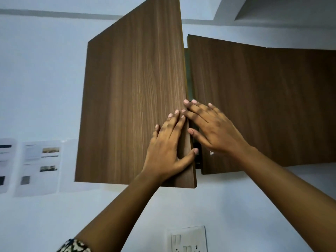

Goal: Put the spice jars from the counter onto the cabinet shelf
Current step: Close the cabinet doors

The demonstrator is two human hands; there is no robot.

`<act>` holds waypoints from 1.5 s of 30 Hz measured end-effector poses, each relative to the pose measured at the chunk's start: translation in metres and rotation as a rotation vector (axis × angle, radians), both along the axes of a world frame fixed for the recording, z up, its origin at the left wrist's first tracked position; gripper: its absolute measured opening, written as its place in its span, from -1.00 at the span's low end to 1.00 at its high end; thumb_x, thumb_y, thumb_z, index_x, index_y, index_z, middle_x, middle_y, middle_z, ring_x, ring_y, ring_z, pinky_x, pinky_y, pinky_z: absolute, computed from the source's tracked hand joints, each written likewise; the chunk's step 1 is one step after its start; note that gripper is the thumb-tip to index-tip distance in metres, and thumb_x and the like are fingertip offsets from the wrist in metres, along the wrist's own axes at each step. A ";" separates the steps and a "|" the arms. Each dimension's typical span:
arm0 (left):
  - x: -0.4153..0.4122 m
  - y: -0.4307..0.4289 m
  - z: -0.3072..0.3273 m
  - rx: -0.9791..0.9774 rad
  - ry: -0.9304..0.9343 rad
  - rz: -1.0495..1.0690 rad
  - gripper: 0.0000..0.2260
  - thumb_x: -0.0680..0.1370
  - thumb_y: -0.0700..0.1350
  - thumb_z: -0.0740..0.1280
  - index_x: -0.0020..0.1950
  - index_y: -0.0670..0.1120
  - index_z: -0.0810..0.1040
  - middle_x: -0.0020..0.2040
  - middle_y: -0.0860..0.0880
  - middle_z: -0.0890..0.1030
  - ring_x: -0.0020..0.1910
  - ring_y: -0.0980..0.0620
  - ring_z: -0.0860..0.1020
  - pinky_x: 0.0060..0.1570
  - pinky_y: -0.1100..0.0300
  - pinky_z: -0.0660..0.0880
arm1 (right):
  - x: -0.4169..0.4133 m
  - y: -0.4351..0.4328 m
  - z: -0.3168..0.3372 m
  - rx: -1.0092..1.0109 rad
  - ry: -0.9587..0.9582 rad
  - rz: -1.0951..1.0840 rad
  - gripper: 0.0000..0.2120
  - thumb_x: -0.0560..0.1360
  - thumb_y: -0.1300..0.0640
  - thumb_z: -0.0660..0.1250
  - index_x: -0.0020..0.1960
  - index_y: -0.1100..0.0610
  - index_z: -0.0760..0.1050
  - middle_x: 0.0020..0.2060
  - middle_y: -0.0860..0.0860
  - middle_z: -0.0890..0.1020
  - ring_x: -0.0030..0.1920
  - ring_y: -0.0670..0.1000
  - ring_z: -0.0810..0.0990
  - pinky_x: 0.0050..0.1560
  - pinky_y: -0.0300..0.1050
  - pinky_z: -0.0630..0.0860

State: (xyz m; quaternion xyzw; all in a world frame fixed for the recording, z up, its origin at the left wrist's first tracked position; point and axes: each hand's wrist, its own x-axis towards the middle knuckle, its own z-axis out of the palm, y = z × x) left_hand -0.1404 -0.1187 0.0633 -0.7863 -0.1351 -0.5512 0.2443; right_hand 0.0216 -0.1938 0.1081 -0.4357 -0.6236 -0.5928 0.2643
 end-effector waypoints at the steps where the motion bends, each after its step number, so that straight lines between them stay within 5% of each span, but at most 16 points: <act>1: 0.011 0.012 0.000 0.015 0.006 0.017 -0.26 0.48 0.30 0.11 0.56 0.01 -0.03 0.58 0.05 -0.03 0.55 0.11 -0.08 0.49 -0.16 0.00 | 0.013 0.009 0.000 -0.015 0.004 0.004 -0.47 0.57 -0.11 0.00 0.47 0.10 0.22 0.49 0.06 0.24 0.49 0.04 0.21 0.42 0.12 0.23; 8: 0.079 0.081 -0.001 0.054 -0.022 0.190 -0.31 0.52 0.30 0.00 0.57 -0.01 0.00 0.57 0.02 -0.03 0.54 0.11 -0.12 0.49 -0.12 -0.13 | 0.091 0.078 0.000 -0.118 0.027 0.076 -0.44 0.56 -0.15 -0.04 0.52 0.00 0.07 0.53 -0.03 0.09 0.52 -0.03 0.05 0.48 0.05 0.07; 15: 0.108 0.115 -0.003 0.033 -0.069 0.326 -0.40 0.56 0.25 -0.09 0.56 0.06 -0.03 0.57 0.07 -0.03 0.54 0.12 -0.12 0.48 -0.06 -0.16 | 0.124 0.147 -0.031 -0.048 0.419 0.107 -0.38 0.52 -0.19 -0.18 0.53 0.02 -0.03 0.54 -0.03 0.01 0.53 -0.05 -0.06 0.49 0.08 -0.05; 24: 0.132 0.159 -0.003 0.072 -0.079 0.449 -0.43 0.59 0.23 -0.20 0.55 0.03 -0.01 0.56 0.03 0.01 0.54 0.05 -0.03 0.46 -0.08 -0.14 | 0.124 0.199 -0.040 0.061 0.473 0.173 -0.45 0.56 -0.09 -0.14 0.52 0.04 -0.02 0.48 -0.10 -0.04 0.49 -0.09 -0.10 0.45 0.08 -0.15; 37: 0.150 0.199 -0.003 0.092 -0.068 0.547 -0.44 0.59 0.19 -0.08 0.55 0.00 0.01 0.56 -0.01 0.02 0.54 0.01 -0.02 0.44 -0.15 -0.10 | 0.131 0.230 -0.039 0.096 0.471 0.116 -0.46 0.57 -0.06 -0.10 0.52 0.07 0.03 0.52 -0.01 0.10 0.49 -0.07 -0.06 0.45 0.11 -0.11; 45: 0.149 0.194 0.004 0.047 -0.090 0.541 -0.45 0.58 0.18 -0.08 0.55 0.03 0.03 0.56 0.00 0.09 0.54 0.03 0.04 0.45 -0.13 -0.03 | 0.129 0.224 -0.028 0.100 0.446 0.066 -0.49 0.56 -0.03 -0.03 0.48 0.08 0.21 0.47 0.04 0.30 0.47 0.06 0.25 0.39 0.22 0.18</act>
